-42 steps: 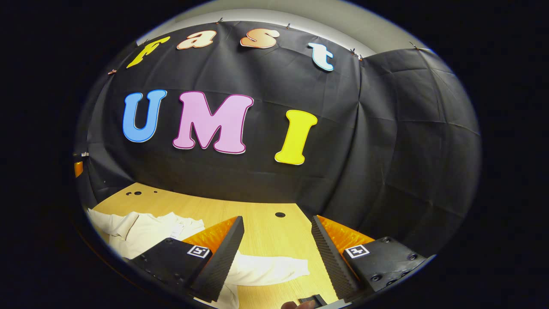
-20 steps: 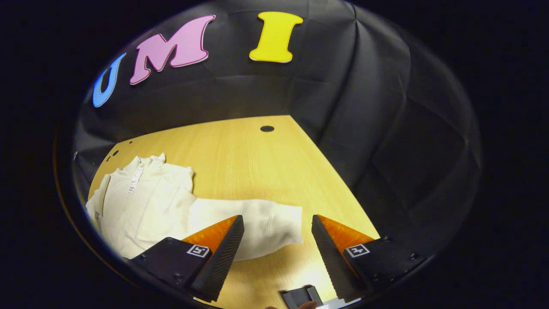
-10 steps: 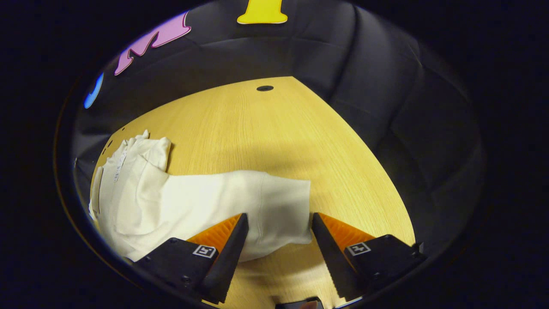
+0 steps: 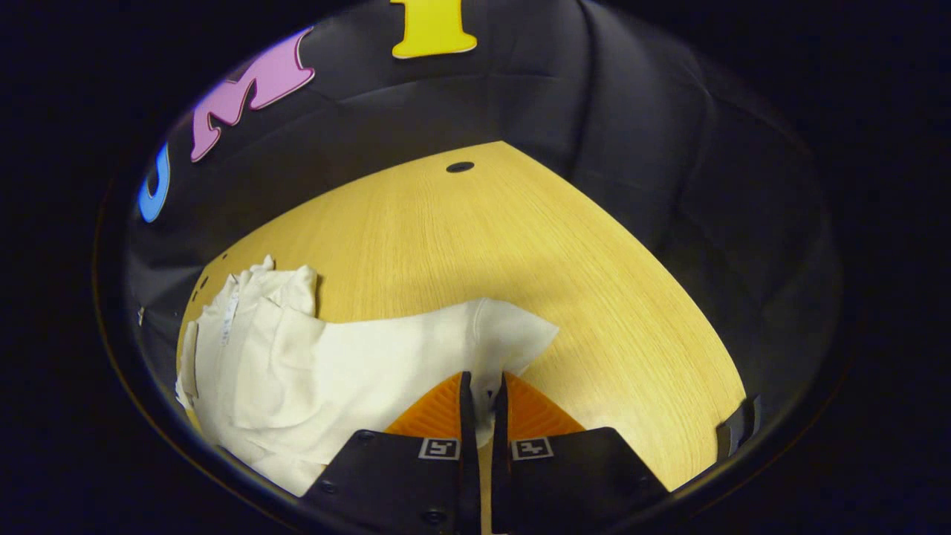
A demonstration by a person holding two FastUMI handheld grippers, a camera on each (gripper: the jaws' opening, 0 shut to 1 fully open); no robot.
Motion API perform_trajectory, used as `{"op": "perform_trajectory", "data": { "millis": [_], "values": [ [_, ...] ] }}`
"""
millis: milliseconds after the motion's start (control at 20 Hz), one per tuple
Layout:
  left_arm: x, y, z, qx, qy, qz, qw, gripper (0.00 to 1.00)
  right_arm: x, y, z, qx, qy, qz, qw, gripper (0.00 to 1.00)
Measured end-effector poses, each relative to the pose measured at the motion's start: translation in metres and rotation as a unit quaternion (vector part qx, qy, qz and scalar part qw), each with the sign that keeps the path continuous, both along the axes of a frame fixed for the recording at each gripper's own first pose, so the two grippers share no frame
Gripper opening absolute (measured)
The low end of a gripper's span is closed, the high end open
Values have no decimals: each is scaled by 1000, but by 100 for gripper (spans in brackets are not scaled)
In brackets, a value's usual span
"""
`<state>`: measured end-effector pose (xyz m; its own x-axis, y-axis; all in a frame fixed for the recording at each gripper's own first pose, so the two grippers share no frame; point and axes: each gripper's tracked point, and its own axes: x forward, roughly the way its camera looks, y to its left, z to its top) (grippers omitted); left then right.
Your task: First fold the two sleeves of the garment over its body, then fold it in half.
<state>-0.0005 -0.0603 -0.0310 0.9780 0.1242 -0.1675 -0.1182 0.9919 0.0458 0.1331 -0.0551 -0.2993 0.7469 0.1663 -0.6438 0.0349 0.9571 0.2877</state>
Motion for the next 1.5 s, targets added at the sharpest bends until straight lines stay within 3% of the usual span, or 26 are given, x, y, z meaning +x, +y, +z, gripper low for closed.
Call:
{"op": "perform_trajectory", "data": {
  "millis": [250,700,1100,1500],
  "values": [
    [14,28,4,-1,-18,-38,999,97,-20,36,74,32,-66,-13,997,10],
    [26,82,-18,-27,-18,-64,997,97,-49,160,174,59,-154,34,986,10],
    [28,146,-47,-49,-1,-25,998,97,-74,297,199,88,-162,125,975,10],
    [24,211,-80,-45,20,35,998,97,-89,398,160,85,-122,203,968,10]
  ]
}}
